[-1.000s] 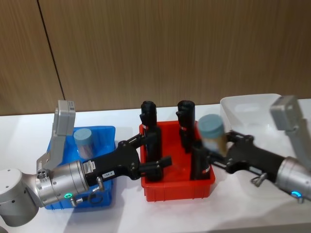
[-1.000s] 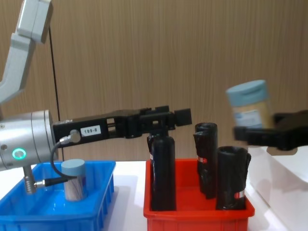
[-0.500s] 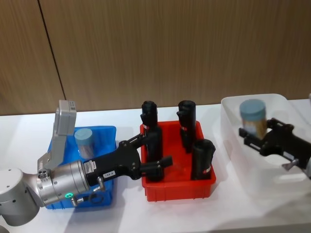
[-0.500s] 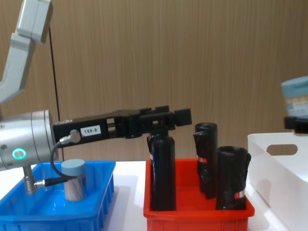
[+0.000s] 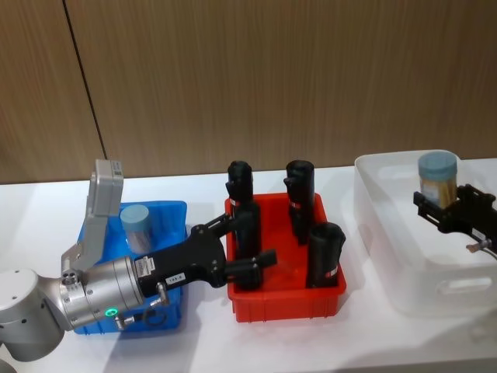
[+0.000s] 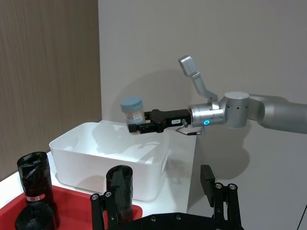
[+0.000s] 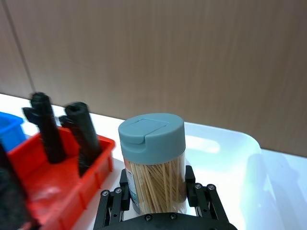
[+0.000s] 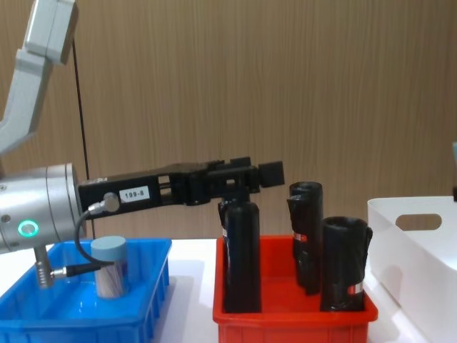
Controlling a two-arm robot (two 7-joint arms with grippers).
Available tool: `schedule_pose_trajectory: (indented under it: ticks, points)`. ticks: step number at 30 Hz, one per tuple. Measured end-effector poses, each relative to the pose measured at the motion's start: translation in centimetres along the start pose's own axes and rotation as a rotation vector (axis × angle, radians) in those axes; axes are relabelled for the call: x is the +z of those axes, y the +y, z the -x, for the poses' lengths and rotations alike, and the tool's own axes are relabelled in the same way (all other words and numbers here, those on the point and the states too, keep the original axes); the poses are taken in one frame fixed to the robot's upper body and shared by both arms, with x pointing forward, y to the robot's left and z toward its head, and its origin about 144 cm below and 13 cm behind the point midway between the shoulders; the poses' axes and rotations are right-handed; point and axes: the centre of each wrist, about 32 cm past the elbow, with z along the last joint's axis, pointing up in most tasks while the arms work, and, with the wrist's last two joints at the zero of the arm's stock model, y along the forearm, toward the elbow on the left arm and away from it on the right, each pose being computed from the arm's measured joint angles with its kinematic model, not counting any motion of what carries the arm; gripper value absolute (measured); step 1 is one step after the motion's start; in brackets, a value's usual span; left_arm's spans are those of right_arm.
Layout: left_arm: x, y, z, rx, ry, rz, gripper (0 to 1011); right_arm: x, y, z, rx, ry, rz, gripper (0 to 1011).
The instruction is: Pick the cotton swabs from the blue box and place them into the white box.
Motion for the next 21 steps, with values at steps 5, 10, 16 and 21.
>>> schedule_pose_trajectory:
  ticks: [5,10,16,21]
  points:
    - [0.0,0.0,0.0,0.0,0.0,0.0,1003,-0.8,0.8,-0.6,-0.031,0.01,0.027,637]
    - [0.0,0.0,0.0,0.0,0.0,0.0,1003,-1.7,1.6,-1.2,-0.055,0.017,0.057,637]
    - [0.0,0.0,0.0,0.0,0.0,0.0,1003,-2.1,2.0,-1.5,-0.066,0.021,0.076,677]
    - [0.0,0.0,0.0,0.0,0.0,0.0,1003,-2.3,2.2,-1.6,-0.072,0.021,0.086,832]
